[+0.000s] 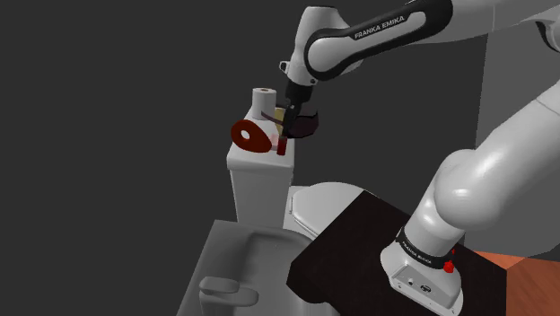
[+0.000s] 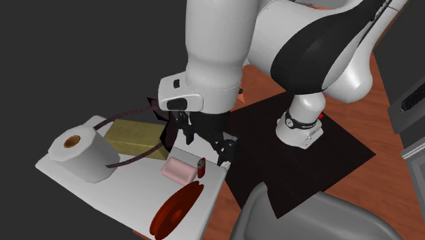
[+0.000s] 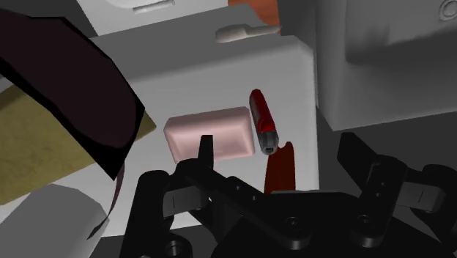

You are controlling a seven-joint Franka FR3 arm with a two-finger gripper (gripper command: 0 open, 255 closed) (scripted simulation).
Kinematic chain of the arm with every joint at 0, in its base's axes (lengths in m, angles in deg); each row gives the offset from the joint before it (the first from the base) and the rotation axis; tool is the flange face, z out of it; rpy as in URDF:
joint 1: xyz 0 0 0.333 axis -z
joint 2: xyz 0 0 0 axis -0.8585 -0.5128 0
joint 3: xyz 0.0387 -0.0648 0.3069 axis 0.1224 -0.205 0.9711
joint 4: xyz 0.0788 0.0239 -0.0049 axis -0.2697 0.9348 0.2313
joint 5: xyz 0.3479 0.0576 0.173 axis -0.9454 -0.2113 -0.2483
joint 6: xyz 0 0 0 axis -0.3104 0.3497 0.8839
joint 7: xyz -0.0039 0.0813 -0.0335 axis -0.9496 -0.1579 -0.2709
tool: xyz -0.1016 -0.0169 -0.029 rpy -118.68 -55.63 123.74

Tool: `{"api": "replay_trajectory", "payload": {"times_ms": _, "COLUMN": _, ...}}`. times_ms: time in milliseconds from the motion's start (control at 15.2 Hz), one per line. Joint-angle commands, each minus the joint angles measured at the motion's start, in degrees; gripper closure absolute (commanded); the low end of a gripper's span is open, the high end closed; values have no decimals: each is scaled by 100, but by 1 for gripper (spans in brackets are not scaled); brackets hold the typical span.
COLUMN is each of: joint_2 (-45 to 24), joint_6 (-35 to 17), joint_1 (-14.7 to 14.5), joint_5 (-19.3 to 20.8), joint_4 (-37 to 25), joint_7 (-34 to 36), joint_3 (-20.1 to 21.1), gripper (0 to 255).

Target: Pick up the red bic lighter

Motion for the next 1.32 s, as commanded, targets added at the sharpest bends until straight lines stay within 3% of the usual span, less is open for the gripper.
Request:
{"api": "replay_trajectory", "payload": {"times_ms": 0, "joint_2": -376, "joint_6": -330, "joint_1": -52, "joint_5": 66, "joint_4": -137, "joint_7": -184, "joint_3": 31, "gripper": 0}}
{"api": "replay_trajectory", "payload": {"times_ms": 660, "joint_2": -680, "joint_6": -967, "joint_1": -49, "joint_5": 89, "joint_4": 193, "joint_7": -172, "joint_3": 43, "gripper": 0}}
{"api": "replay_trajectory", "payload": {"times_ms": 726, "joint_2": -697, "joint_6": -980, "joint_1": -50, "joint_5": 91, "joint_4": 189, "joint_7": -167, "joint_3": 45, "gripper": 255}}
{"api": "replay_trajectory", "payload": {"times_ms": 1254, "joint_2": -699, "joint_6": -981, "joint_1": -51, "joint_5": 92, "joint_4": 188, "joint_7": -166, "joint_3": 46, "gripper": 255}}
